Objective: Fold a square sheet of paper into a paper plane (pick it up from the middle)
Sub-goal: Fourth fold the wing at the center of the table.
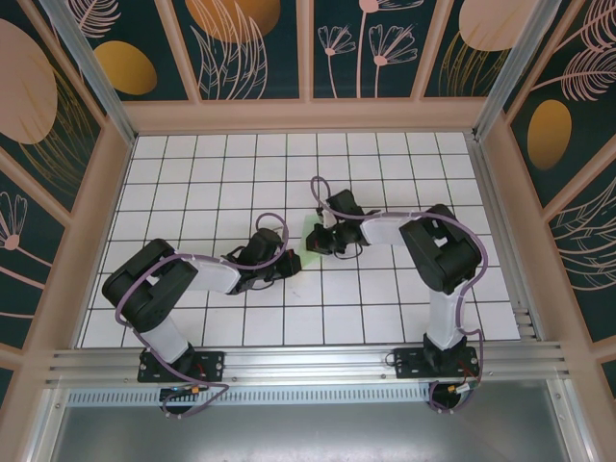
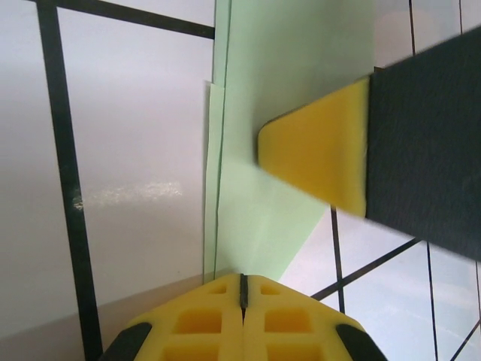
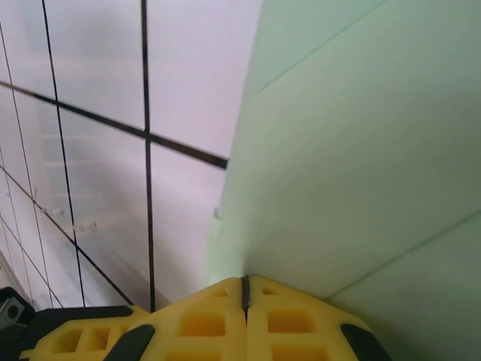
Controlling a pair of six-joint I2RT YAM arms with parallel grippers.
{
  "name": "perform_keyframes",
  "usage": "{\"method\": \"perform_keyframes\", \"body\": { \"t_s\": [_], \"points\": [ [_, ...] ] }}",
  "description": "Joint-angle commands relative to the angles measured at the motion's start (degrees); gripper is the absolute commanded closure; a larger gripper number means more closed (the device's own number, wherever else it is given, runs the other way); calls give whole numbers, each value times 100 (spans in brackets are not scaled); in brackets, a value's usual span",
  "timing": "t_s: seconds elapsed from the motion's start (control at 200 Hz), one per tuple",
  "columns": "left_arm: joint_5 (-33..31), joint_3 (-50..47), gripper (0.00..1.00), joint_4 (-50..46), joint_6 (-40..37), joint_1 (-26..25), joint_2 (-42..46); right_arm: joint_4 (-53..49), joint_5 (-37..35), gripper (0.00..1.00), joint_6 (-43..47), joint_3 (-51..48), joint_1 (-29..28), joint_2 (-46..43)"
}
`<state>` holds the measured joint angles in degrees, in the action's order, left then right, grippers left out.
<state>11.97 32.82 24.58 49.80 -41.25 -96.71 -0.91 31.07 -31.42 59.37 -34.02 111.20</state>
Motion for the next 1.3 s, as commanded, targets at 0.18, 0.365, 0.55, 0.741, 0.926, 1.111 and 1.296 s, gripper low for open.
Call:
{"method": "perform_keyframes", "body": {
  "t_s": [0.18,0.365,0.55,0.741,0.926,1.111,1.296],
  "points": [
    [-152,-364,100,-923,-23,5,-253,64,-404,95,294,251,875,467],
    [-110,-373,100,-912,-41,5,-253,-11,-427,96,285,601,1135,639],
    [-80,-379,100,-920,-65,8,-244,-124,-669,95,284,858,1343,738],
    [-49,-338,100,-904,-104,3,-224,-340,-918,95,303,1077,1563,791],
    [-54,-288,100,-922,-240,4,-208,-526,-1049,94,352,1275,1667,618],
    [18,-125,94,-887,-293,6,56,-558,-976,90,373,1027,1614,65],
    [91,43,68,-509,-295,30,646,-345,-948,71,169,153,1261,-828]
  ]
}}
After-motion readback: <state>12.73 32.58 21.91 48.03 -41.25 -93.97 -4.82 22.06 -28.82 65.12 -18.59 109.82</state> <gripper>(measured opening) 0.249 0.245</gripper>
